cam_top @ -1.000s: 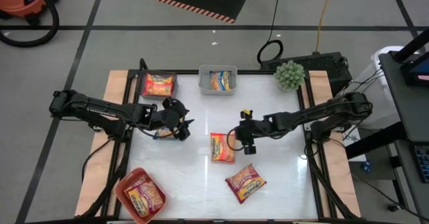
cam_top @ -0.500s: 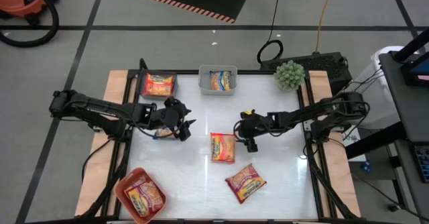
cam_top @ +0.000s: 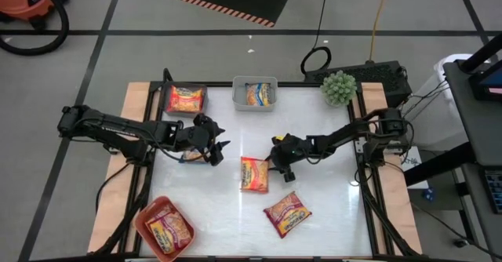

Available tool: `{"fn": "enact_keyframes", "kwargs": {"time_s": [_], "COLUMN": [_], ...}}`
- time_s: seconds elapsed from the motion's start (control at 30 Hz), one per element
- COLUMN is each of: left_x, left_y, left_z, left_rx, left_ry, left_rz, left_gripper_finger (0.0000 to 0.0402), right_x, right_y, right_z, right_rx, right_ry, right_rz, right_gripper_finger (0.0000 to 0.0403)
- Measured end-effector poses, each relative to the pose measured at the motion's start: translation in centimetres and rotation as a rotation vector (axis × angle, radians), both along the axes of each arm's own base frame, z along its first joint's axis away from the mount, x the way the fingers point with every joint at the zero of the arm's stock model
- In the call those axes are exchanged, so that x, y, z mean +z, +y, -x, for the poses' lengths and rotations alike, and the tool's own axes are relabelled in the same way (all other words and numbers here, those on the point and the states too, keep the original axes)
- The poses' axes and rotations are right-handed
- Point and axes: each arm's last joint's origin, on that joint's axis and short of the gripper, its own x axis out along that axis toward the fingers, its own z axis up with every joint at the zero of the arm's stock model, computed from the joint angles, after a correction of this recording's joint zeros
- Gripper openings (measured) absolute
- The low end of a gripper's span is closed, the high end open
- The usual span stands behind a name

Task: Sort Maruchan noodles
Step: Put the orange noodle pack into the black bin

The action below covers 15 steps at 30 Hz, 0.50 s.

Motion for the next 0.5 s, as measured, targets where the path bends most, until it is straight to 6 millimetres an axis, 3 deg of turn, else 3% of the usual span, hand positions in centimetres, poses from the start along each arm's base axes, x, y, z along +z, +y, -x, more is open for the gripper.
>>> {"fn": "enact_keyframes", "kwargs": {"time_s": [0.37,0.5], "left_x": [0.0,0.0], "left_y": [0.0,0.0], "left_z": [0.0,0.0], "left_rx": [-0.006,-0.002], "left_ry": [0.003,0.001], "left_rz": [-0.006,-0.002], "left_gripper_finger": [0.022,0.022], "right_x": [2.1,3.7], "right_y": [-0.4,-0.6], "right_z": [-0.2,-0.1], "right_rx": [-0.014,-0.072], "right_ry": [-0.102,-0.16], "right_rz": [0.013,0.057], "right_gripper_finger": [0.0018,0.0008]}}
